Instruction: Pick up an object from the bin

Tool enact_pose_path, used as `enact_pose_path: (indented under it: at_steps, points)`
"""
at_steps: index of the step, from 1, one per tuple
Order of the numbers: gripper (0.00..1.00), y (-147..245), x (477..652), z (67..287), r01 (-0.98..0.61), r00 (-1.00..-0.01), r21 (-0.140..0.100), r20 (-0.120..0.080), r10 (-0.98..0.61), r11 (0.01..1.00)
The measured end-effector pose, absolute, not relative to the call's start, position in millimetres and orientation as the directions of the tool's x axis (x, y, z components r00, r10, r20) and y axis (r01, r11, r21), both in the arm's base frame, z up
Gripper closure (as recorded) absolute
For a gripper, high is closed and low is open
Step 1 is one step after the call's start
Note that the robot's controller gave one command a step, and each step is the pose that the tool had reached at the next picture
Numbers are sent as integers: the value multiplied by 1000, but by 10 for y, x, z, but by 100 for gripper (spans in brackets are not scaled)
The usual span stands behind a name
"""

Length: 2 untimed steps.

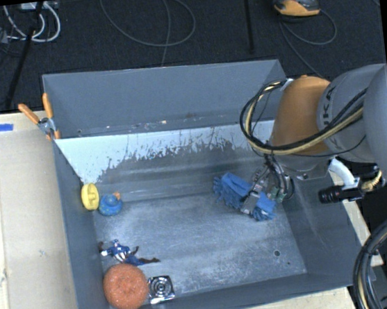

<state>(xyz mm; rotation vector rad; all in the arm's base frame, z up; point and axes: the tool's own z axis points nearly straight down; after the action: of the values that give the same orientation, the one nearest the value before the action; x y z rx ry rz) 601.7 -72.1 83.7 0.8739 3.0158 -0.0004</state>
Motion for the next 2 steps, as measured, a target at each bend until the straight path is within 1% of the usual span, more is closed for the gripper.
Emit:
enact_pose_path:
  at_steps: [2]
  points:
    - [100, -724, 6013, 1019, 534, -845, 0, 0, 534, 845]
